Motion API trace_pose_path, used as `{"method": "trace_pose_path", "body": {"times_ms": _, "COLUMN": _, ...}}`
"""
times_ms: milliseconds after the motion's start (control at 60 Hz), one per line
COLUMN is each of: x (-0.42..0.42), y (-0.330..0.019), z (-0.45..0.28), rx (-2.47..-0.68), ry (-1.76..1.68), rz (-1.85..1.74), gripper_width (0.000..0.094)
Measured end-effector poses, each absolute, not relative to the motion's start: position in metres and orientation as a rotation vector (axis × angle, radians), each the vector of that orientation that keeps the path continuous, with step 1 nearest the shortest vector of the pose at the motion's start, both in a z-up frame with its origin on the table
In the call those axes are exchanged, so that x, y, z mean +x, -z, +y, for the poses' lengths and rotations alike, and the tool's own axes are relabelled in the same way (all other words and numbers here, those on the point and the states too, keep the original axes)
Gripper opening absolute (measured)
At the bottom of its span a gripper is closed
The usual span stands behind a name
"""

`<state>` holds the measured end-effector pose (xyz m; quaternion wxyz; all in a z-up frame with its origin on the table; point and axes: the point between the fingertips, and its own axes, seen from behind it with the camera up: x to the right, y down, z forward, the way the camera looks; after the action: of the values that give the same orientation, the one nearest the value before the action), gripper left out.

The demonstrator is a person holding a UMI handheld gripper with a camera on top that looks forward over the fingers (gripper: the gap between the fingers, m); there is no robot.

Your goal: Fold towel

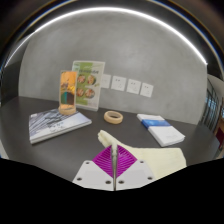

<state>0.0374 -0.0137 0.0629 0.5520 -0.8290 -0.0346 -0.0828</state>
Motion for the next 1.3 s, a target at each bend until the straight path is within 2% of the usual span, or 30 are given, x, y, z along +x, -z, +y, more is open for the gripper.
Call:
{"method": "trace_pose_path", "body": {"times_ms": 133, "x": 0.109, "y": -0.113, "z": -0.010, "rx": -1.895, "ry": 0.204, "rz": 0.035, "gripper_width": 0.0014}}
{"method": "trace_pose_path", "body": {"times_ms": 250, "x": 0.187, "y": -0.118, "z": -0.015, "rx": -1.905, "ry": 0.263, "rz": 0.102, "gripper_width": 0.0028}}
{"method": "trace_pose_path", "body": {"times_ms": 350, "x": 0.243, "y": -0.094, "z": -0.020, "rx": -1.950, "ry": 0.254, "rz": 0.134, "gripper_width": 0.0033}}
{"method": "trace_pose_path", "body": {"times_ms": 517, "x": 0.299, "y": -0.018, "z": -0.024, "rx": -2.110, "ry": 0.238, "rz": 0.055, "gripper_width": 0.0046}}
{"method": "trace_pose_path", "body": {"times_ms": 633, "x": 0.300, "y": -0.013, "z": -0.019, "rx": -2.088, "ry": 0.186, "rz": 0.029, "gripper_width": 0.0081}}
{"method": "trace_pose_path", "body": {"times_ms": 667, "x": 0.300, "y": -0.013, "z": -0.019, "rx": -2.086, "ry": 0.185, "rz": 0.024, "gripper_width": 0.0125}}
{"method": "trace_pose_path", "body": {"times_ms": 683, "x": 0.300, "y": -0.015, "z": -0.019, "rx": -2.083, "ry": 0.185, "rz": 0.021, "gripper_width": 0.0226}}
{"method": "trace_pose_path", "body": {"times_ms": 717, "x": 0.303, "y": -0.018, "z": -0.019, "rx": -2.078, "ry": 0.196, "rz": 0.019, "gripper_width": 0.0325}}
{"method": "trace_pose_path", "body": {"times_ms": 750, "x": 0.310, "y": -0.022, "z": -0.022, "rx": -2.080, "ry": 0.223, "rz": 0.027, "gripper_width": 0.0466}}
{"method": "trace_pose_path", "body": {"times_ms": 783, "x": 0.316, "y": -0.025, "z": -0.026, "rx": -2.082, "ry": 0.258, "rz": 0.034, "gripper_width": 0.0570}}
{"method": "trace_pose_path", "body": {"times_ms": 833, "x": 0.321, "y": -0.032, "z": -0.033, "rx": -2.073, "ry": 0.302, "rz": 0.036, "gripper_width": 0.0666}}
{"method": "trace_pose_path", "body": {"times_ms": 850, "x": 0.323, "y": -0.034, "z": -0.036, "rx": -2.071, "ry": 0.309, "rz": 0.036, "gripper_width": 0.0756}}
{"method": "trace_pose_path", "body": {"times_ms": 900, "x": 0.322, "y": -0.043, "z": -0.047, "rx": -2.064, "ry": 0.330, "rz": 0.045, "gripper_width": 0.0797}}
{"method": "trace_pose_path", "body": {"times_ms": 1033, "x": 0.292, "y": -0.065, "z": -0.091, "rx": -2.065, "ry": 0.367, "rz": 0.030, "gripper_width": 0.0796}}
{"method": "trace_pose_path", "body": {"times_ms": 1100, "x": 0.261, "y": -0.080, "z": -0.114, "rx": -2.050, "ry": 0.362, "rz": 0.027, "gripper_width": 0.0826}}
{"method": "trace_pose_path", "body": {"times_ms": 1300, "x": 0.139, "y": -0.108, "z": -0.180, "rx": -1.984, "ry": 0.263, "rz": 0.054, "gripper_width": 0.0826}}
